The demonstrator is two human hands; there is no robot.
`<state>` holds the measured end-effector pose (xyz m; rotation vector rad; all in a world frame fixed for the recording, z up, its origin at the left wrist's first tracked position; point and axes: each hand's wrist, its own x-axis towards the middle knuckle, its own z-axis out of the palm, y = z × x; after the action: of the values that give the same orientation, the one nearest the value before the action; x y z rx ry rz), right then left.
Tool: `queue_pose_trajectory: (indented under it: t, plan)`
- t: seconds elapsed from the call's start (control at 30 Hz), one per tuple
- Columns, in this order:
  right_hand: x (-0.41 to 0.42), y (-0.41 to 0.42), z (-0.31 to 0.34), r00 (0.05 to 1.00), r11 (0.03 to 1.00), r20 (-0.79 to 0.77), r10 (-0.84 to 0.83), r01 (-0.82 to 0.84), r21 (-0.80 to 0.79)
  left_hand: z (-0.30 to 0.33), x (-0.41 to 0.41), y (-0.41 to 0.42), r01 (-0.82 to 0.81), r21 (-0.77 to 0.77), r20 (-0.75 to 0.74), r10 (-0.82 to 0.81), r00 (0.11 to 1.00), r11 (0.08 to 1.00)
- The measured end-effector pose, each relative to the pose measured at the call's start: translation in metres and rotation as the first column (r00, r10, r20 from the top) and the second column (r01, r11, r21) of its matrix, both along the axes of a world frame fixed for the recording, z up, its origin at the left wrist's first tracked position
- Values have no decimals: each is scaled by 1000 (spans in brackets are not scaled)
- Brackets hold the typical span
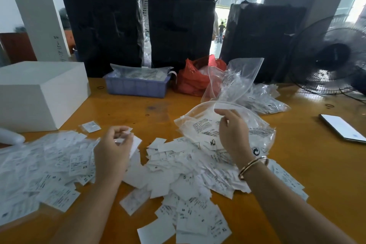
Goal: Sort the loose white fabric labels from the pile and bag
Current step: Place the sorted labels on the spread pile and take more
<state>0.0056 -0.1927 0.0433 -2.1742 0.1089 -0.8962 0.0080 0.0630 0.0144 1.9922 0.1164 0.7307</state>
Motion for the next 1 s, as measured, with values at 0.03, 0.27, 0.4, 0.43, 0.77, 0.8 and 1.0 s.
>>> queue_pose_trajectory:
  t: [0.03, 0.27, 0.4, 0.43, 0.77, 0.8, 1.0]
  plan:
    - [6, -8, 0, 996, 999, -78, -34, 31, -37, 0, 1, 3, -27, 38, 1, 27, 1000, 999]
    - [25, -26, -11, 761, 809, -559, -331, -76, -582, -9, 3, 16, -178, 389, -103, 235, 967, 904]
    - [31, -23, -8, 804, 819, -490, -338, -6, -574, -13, 5, 18, -190, 555, -150, 322, 935, 810]
    - [32, -23, -8, 803, 818, -489, -339, -5, -575, -13, 5, 19, -193, 573, -133, 322, 937, 797]
    - [46, -27, -9, 819, 953, -546, -174, 1, -303, -6, -8, -12, 126, 674, 150, -302, 941, 728]
    - [46, -27, -9, 839, 968, -524, -151, 19, -248, -7, -10, -16, 175, 681, 132, -354, 926, 711]
    - [28, -12, 3, 994, 971, -80, 77, -56, 232, -9, -13, -23, 370, 554, 45, -471, 881, 746]
